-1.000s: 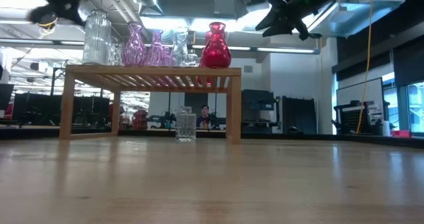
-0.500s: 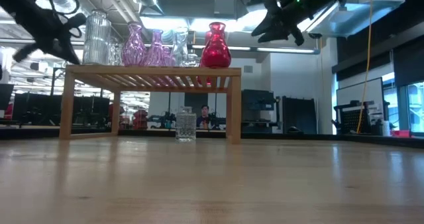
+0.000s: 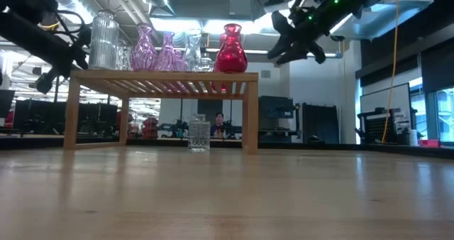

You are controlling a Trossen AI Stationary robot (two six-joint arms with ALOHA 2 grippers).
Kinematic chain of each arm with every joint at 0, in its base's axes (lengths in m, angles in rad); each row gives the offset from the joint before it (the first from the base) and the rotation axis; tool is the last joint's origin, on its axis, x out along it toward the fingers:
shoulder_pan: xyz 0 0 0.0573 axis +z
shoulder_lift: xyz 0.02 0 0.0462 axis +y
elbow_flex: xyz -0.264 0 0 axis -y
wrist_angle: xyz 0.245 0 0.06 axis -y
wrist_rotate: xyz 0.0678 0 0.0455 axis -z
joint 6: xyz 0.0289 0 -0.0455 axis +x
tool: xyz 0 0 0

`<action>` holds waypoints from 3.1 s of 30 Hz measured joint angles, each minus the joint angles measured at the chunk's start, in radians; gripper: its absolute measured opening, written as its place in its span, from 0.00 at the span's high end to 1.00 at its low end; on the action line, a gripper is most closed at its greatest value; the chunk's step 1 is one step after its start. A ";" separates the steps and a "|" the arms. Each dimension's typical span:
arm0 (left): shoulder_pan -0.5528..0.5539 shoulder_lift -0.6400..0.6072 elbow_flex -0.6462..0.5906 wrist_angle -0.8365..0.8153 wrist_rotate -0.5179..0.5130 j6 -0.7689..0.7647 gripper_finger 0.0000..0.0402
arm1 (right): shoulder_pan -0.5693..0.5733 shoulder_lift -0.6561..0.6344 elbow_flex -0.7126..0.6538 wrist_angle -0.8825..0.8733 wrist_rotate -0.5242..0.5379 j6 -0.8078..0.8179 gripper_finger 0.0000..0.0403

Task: Sort vases onto shelf
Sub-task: Move the shelf to the center of the table

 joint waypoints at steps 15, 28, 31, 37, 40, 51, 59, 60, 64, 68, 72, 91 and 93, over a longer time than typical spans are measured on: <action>0.001 -0.002 -0.002 -0.028 -0.014 0.034 1.00 | -0.022 0.007 -0.249 0.302 -0.097 0.235 0.76; 0.001 -0.002 -0.002 -0.037 -0.001 0.037 1.00 | -0.022 0.191 -0.308 0.643 -0.231 0.410 0.49; 0.001 -0.002 -0.002 -0.037 0.002 0.036 1.00 | -0.022 0.232 -0.308 0.701 -0.251 0.435 0.46; 0.002 -0.002 -0.002 -0.042 0.002 0.036 1.00 | -0.022 0.281 -0.308 0.775 -0.275 0.481 0.47; 0.002 -0.002 -0.002 -0.057 0.004 0.036 1.00 | -0.022 0.286 -0.307 0.779 -0.282 0.482 0.50; 0.002 -0.002 -0.002 -0.088 0.007 0.036 1.00 | -0.022 0.287 -0.306 0.802 -0.316 0.467 0.71; 0.002 -0.001 -0.002 -0.135 0.029 0.037 1.00 | -0.022 0.288 -0.306 0.818 -0.343 0.446 0.77; 0.002 -0.001 -0.002 -0.137 0.033 0.037 1.00 | -0.022 0.288 -0.306 0.818 -0.346 0.446 0.77; 0.003 -0.002 -0.002 -0.141 0.050 0.037 1.00 | -0.022 0.288 -0.307 0.819 -0.363 0.442 0.77; 0.003 -0.003 -0.002 -0.144 0.067 0.036 1.00 | -0.016 0.288 -0.307 0.819 -0.384 0.442 0.77; 0.003 -0.013 -0.002 -0.151 0.079 0.028 1.00 | 0.015 0.287 -0.309 0.816 -0.361 0.444 0.77; 0.003 -0.203 -0.002 -0.339 0.093 -0.049 1.00 | 0.097 0.288 -0.309 0.824 -0.305 0.450 0.77; 0.003 -0.219 -0.001 -0.359 0.099 -0.050 1.00 | 0.103 0.288 -0.309 0.827 -0.308 0.450 0.77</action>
